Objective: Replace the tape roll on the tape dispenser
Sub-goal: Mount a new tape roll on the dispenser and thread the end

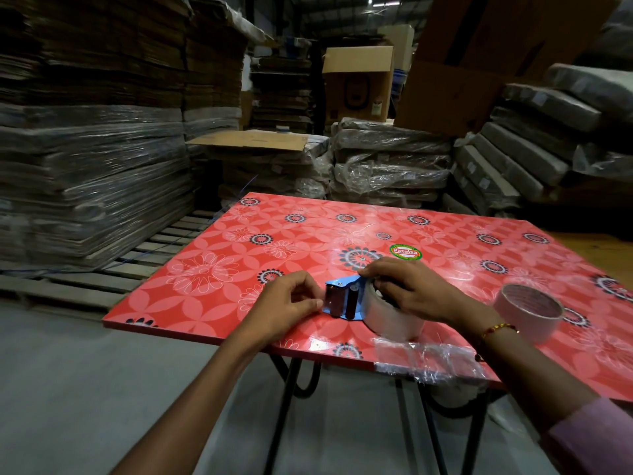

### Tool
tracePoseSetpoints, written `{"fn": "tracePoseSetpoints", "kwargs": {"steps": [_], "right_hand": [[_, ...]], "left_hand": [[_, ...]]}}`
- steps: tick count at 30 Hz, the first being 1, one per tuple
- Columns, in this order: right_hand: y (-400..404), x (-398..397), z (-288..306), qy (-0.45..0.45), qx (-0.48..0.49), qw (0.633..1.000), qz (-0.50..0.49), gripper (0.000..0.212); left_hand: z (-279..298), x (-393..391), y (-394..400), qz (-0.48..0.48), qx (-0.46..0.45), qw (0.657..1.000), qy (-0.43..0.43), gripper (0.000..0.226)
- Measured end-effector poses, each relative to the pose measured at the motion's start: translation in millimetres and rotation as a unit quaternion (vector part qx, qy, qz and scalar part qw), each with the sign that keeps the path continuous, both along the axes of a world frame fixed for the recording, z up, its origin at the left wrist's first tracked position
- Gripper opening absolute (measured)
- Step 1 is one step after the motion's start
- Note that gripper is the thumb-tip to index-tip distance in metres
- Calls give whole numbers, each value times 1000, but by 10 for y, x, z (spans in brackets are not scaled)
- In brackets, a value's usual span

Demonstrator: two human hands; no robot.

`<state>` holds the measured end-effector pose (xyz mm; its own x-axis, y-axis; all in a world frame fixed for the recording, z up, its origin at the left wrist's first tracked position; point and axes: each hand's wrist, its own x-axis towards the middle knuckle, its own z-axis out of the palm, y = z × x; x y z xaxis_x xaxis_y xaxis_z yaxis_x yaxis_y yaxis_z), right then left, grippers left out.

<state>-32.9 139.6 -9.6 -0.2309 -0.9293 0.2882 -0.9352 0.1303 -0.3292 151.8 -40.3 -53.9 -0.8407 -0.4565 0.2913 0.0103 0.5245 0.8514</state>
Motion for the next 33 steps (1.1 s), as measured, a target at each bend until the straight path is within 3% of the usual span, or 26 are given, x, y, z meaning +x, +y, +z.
{"fn": "tracePoseSetpoints", "kwargs": {"steps": [7,13,17,22,26,33], "right_hand": [[-36,-130,85,-9,47,999,11,40],[-130,-169,166,47,142,989,3,54],[-188,-213,115,60,149,987,-20,39],[-136,-269,155,-83,123,989,26,7],[-23,-137,117,-253,90,963,36,13],[120,15,33,-381,39,921,71,27]], "left_hand": [[-82,-31,239,113,-38,992,36,19],[-36,-43,114,72,14,997,12,29],[11,-21,21,25,61,998,-4,25],[123,81,-45,-36,203,978,31,14],[270,150,-126,-74,257,963,43,15],[461,174,-77,-119,330,936,27,13]]}}
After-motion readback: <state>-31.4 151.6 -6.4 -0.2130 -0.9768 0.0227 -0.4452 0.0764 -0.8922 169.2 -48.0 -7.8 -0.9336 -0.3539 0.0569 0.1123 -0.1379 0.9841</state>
